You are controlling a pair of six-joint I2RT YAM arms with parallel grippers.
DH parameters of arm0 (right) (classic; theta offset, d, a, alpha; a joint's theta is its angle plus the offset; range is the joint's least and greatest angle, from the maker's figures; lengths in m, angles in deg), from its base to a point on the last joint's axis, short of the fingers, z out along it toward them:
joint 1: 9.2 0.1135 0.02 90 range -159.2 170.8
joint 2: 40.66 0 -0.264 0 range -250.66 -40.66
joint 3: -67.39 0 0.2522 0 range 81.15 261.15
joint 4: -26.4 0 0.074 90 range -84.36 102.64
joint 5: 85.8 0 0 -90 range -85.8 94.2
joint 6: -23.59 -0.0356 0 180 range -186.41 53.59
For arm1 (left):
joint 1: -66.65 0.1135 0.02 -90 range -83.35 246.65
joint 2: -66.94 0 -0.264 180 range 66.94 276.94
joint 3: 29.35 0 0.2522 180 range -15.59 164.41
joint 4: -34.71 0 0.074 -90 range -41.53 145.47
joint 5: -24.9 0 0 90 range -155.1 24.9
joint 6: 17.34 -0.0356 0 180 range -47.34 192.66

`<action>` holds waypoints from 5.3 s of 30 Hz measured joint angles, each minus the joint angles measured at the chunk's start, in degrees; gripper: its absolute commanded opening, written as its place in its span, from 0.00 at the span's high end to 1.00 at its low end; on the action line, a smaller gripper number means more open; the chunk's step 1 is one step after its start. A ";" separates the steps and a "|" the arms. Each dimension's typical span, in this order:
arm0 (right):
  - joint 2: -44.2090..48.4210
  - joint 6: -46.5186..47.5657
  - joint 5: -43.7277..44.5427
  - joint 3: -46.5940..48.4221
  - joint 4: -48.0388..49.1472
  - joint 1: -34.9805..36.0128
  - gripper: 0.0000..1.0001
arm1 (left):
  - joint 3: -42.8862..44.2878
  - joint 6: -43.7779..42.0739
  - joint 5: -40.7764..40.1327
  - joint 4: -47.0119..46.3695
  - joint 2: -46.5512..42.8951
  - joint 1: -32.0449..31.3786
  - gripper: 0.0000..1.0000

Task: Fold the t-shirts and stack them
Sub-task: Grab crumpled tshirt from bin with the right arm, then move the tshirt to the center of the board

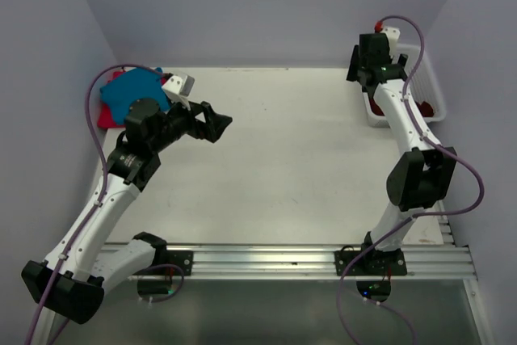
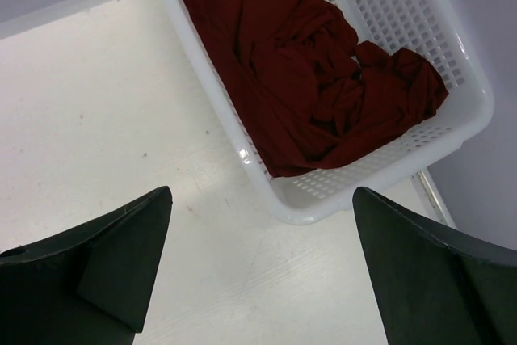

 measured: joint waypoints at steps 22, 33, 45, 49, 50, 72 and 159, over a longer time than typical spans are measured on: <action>-16.48 -1.49 -4.26 10.78 -0.17 -9.11 0.01 | -0.09 -0.07 -0.96 0.92 -0.92 0.00 0.00; -29.05 -7.34 -13.16 24.11 -3.45 -14.32 0.04 | -2.45 -0.07 -2.29 2.25 -4.81 0.00 0.00; -37.16 -12.52 -16.26 25.07 -7.02 -17.25 0.86 | -2.67 -0.07 -4.87 5.42 -9.20 0.00 0.00; -36.87 -12.96 -17.77 24.02 -6.32 -17.20 1.00 | -2.67 -0.04 -5.16 6.23 -9.77 0.00 0.00; -36.46 -12.96 -17.94 23.15 -5.64 -17.25 1.00 | -2.67 -0.04 -5.16 6.29 -9.77 0.00 0.00; 9.57 -10.58 -35.76 -20.70 34.49 -17.14 1.00 | -6.40 0.31 -3.41 5.03 -8.57 0.00 0.00; 26.05 8.33 -39.63 -23.54 -6.54 15.69 0.01 | -14.71 2.93 -7.80 8.46 20.48 -4.20 0.84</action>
